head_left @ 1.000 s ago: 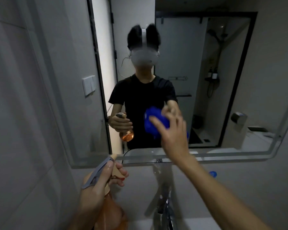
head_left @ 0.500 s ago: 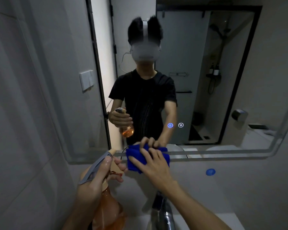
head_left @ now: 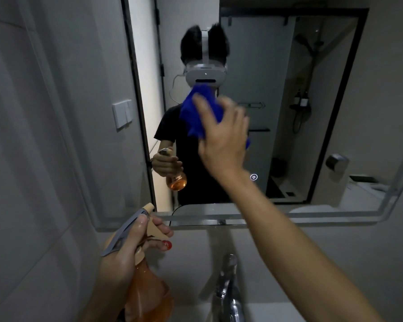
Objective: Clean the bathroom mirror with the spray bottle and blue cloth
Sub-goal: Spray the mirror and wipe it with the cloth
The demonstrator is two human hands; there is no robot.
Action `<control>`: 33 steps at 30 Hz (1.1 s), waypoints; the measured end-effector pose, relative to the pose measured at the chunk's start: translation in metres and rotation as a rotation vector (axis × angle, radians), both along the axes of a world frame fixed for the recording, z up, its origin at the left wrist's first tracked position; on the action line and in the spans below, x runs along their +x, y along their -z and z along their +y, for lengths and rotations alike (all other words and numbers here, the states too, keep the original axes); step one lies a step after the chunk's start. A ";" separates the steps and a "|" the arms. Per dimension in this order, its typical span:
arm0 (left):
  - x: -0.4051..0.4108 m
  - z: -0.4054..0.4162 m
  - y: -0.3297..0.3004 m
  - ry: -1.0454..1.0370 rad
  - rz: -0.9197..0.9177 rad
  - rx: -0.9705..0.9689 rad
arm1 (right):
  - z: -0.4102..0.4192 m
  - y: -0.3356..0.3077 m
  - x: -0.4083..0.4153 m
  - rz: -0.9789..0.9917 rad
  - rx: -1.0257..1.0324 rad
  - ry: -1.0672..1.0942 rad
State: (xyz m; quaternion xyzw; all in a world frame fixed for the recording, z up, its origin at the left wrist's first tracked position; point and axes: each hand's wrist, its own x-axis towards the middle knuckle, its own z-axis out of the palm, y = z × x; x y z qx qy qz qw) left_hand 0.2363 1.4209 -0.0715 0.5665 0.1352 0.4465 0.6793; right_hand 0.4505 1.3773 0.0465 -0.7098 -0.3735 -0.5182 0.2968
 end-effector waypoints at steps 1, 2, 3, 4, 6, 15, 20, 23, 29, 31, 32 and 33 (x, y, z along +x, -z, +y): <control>0.000 -0.003 0.000 -0.011 0.004 -0.027 | 0.006 0.030 -0.003 -0.077 -0.085 -0.011; 0.002 -0.003 0.003 -0.018 0.016 -0.039 | 0.010 0.063 -0.004 -0.153 -0.176 -0.039; 0.005 0.000 0.005 -0.010 0.030 -0.043 | 0.009 0.096 -0.003 -0.210 -0.277 -0.061; 0.007 0.002 0.006 0.006 0.064 -0.039 | 0.004 0.127 -0.002 -0.230 -0.372 -0.074; 0.007 0.006 0.007 0.041 0.171 -0.021 | -0.015 0.172 0.001 -0.158 -0.532 -0.075; -0.035 0.016 0.013 -0.098 0.101 -0.047 | -0.053 0.192 0.000 -0.011 -0.545 -0.094; -0.056 0.028 0.016 -0.189 0.098 -0.066 | -0.049 0.193 -0.001 -0.030 -0.469 -0.099; -0.064 0.036 0.017 -0.216 0.144 -0.042 | -0.045 0.191 -0.001 -0.027 -0.437 -0.100; -0.071 0.055 0.020 -0.252 0.031 -0.075 | -0.013 0.114 -0.013 0.011 -0.141 -0.124; -0.069 0.078 0.024 -0.241 0.078 -0.129 | 0.010 0.062 -0.018 0.009 -0.027 -0.094; -0.072 0.092 0.028 -0.179 0.095 -0.146 | 0.022 0.035 -0.022 0.017 0.010 -0.074; -0.078 0.104 0.033 -0.122 0.098 -0.169 | 0.035 0.013 -0.027 0.030 0.040 -0.060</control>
